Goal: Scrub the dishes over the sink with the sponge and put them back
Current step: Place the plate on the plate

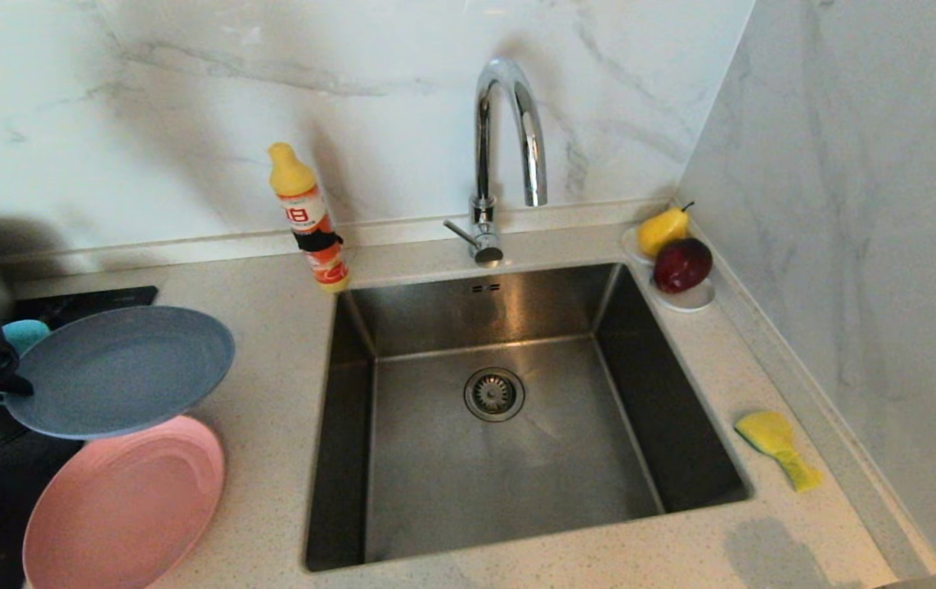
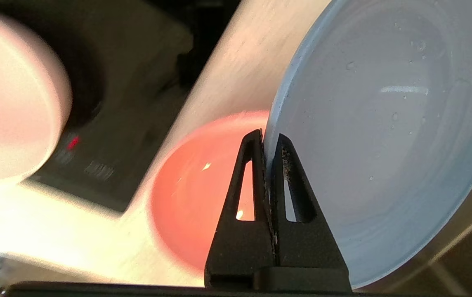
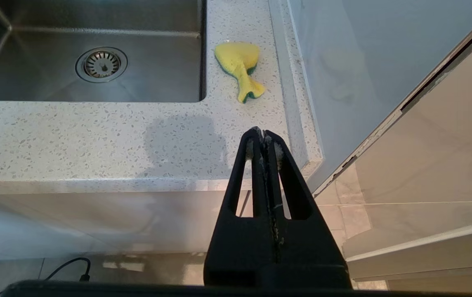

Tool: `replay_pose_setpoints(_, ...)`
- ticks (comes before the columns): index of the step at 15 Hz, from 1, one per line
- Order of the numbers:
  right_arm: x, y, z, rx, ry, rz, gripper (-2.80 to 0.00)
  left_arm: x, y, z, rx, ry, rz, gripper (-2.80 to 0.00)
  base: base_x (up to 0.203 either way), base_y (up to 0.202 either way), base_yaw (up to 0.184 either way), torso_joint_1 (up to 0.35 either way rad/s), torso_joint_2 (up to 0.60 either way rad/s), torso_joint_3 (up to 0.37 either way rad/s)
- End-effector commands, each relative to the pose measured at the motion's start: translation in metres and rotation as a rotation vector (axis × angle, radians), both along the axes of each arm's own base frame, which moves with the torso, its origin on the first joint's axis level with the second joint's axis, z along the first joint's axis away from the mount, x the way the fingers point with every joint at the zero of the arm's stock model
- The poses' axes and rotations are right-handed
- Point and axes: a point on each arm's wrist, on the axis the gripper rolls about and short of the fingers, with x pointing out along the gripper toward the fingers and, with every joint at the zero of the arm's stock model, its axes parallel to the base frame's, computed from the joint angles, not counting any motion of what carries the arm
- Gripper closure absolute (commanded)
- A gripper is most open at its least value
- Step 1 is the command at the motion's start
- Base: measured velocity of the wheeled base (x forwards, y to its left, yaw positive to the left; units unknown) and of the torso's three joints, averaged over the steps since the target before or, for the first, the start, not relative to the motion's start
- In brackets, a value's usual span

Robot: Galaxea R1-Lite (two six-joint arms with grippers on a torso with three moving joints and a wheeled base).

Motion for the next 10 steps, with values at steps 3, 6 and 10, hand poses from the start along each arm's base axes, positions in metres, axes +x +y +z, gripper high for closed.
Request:
replay_pose_setpoints(3, 0.000, 0.000, 0.000, -0.001, 0.001, 0.000, 0.00, -0.040, -0.009, -0.020, -0.031, 0.064, -0.029, 0.00, 0.000, 0.000, 0.000, 0.000, 0.00, 0.000)
replay_pose_setpoints(6, 0.000, 0.000, 0.000, -0.001, 0.001, 0.000, 0.00, -0.053, -0.016, -0.044, -0.046, 0.108, -0.056, 0.00, 0.000, 0.000, 0.000, 0.000, 0.00, 0.000)
replay_pose_setpoints(10, 0.000, 0.000, 0.000, -0.001, 0.001, 0.002, 0.00, -0.043, -0.009, -0.065, -0.013, 0.077, -0.067, 0.00, 0.000, 0.000, 0.000, 0.000, 0.00, 0.000)
